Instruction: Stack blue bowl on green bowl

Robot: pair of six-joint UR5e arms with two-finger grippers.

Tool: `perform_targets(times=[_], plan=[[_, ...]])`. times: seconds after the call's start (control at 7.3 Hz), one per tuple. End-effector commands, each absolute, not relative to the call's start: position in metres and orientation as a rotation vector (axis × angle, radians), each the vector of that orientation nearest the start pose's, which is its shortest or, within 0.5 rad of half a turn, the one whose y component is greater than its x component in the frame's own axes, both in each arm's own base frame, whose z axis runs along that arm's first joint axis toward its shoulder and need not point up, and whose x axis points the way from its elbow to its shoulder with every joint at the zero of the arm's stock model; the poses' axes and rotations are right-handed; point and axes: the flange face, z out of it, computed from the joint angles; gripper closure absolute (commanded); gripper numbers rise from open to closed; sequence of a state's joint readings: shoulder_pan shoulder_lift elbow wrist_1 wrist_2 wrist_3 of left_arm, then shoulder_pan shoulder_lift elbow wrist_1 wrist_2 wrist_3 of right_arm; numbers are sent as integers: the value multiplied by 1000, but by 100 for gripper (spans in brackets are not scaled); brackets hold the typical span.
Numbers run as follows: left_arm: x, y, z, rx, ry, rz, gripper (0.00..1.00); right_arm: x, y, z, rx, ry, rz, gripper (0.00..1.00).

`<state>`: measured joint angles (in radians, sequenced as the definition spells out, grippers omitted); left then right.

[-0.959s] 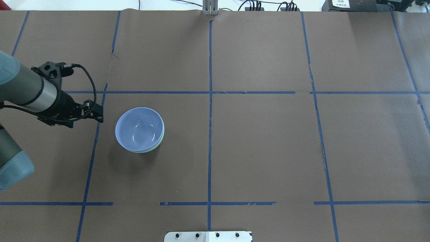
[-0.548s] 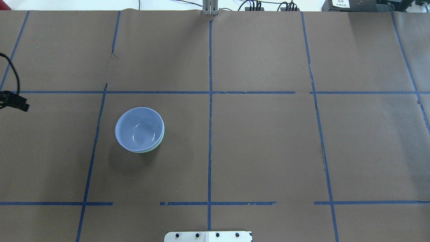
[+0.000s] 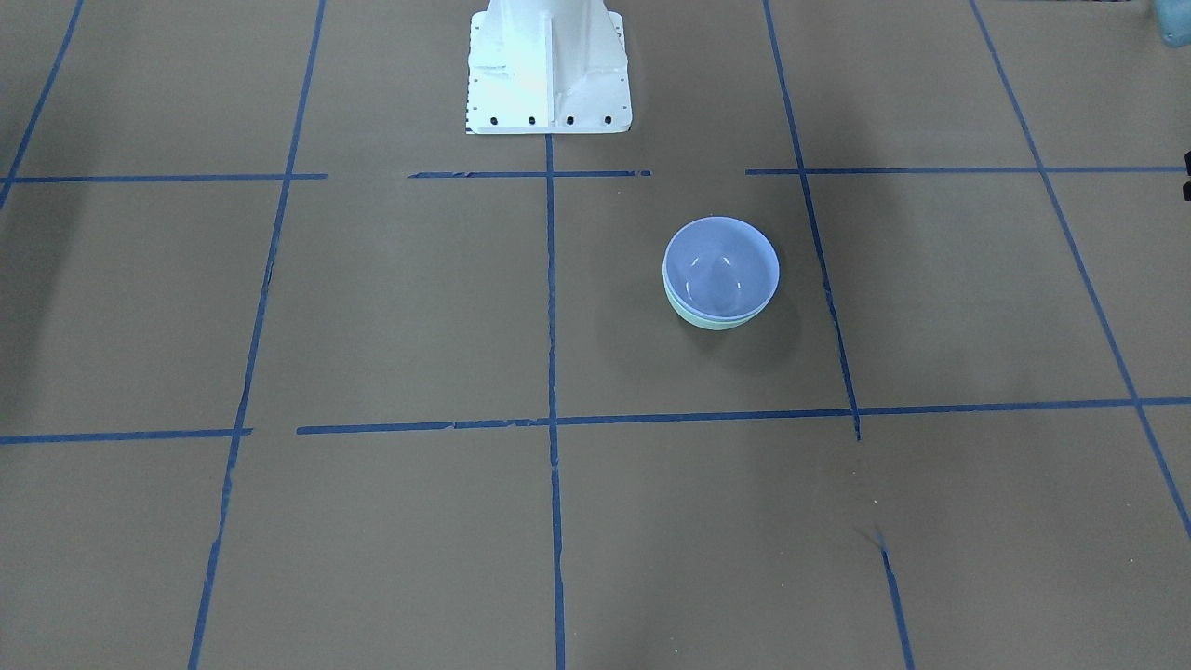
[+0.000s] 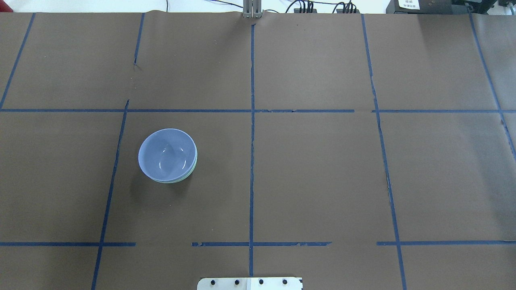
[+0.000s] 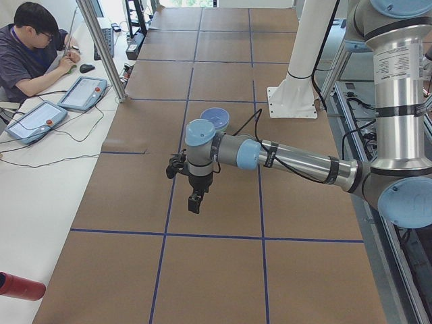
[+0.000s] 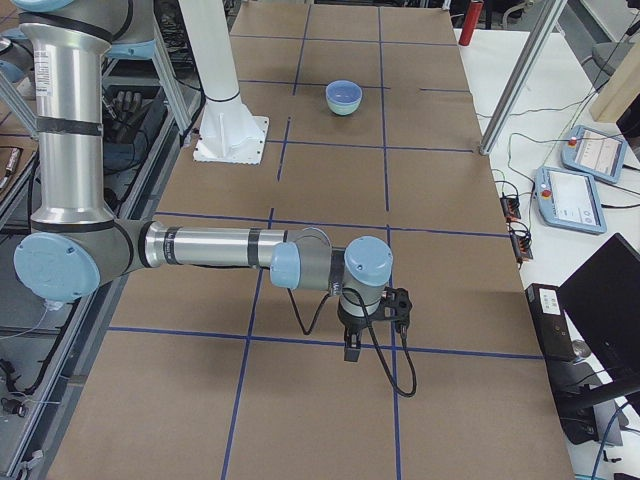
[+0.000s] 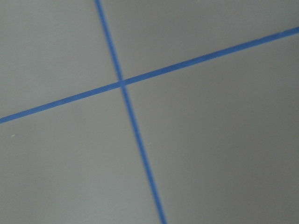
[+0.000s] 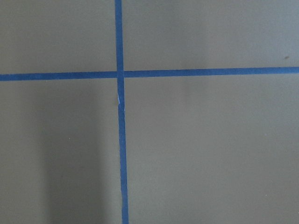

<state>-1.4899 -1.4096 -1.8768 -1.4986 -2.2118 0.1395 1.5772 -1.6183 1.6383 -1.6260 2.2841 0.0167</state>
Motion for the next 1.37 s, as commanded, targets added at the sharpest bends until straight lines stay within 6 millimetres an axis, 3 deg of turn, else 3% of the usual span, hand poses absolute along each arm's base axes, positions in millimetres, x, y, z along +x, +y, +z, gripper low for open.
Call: perform_targets(times=[0.0,0.41,0.68,1.23], plan=[[-64,-415,632,70,717,182,0,71,-468,658,-37,-713,33,0],[-68,-395,654,70,718,218,0,72,-468,658,-37,-713,36,0],[-68,-394,667,48,712,214,0,71,-468,658,-37,-713,33,0],[-69,-393,663,61,720,220,0,71,-468,658,-38,-713,35,0]])
